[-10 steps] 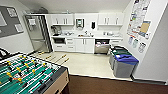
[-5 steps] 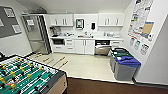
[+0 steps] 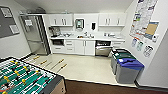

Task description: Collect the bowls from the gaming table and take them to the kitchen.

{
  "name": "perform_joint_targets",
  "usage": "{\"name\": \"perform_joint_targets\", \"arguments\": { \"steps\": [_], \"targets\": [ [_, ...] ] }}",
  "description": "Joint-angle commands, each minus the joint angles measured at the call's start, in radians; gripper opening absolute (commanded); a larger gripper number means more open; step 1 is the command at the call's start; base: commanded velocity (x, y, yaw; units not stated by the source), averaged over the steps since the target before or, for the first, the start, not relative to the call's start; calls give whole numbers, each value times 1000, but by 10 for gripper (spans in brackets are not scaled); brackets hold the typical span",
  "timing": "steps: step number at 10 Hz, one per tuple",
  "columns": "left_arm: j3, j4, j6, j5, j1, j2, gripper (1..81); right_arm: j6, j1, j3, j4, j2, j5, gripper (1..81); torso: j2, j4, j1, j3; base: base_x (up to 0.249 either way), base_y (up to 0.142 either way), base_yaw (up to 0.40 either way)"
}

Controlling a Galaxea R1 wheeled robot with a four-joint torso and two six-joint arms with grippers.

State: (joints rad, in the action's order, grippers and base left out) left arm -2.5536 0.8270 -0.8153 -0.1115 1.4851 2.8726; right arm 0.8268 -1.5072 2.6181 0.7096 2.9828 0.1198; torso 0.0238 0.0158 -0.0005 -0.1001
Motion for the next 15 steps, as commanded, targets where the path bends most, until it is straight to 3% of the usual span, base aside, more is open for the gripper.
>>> {"name": "perform_joint_targets", "arguments": {
  "steps": [1,11,15],
  "targets": [
    [6,6,2,21,-44,-11,10,-3,41,-9,11,-2,-31,10,0,0,1,0,194,0,0],
    [6,6,1,21,-44,-13,10,-3,41,-9,11,-2,-31,10,0,0,1,0,194,-70,0],
    [6,6,2,21,-44,-15,10,-3,41,-7,11,-2,-31,10,0,0,1,0,195,0,0]
  ]
}}
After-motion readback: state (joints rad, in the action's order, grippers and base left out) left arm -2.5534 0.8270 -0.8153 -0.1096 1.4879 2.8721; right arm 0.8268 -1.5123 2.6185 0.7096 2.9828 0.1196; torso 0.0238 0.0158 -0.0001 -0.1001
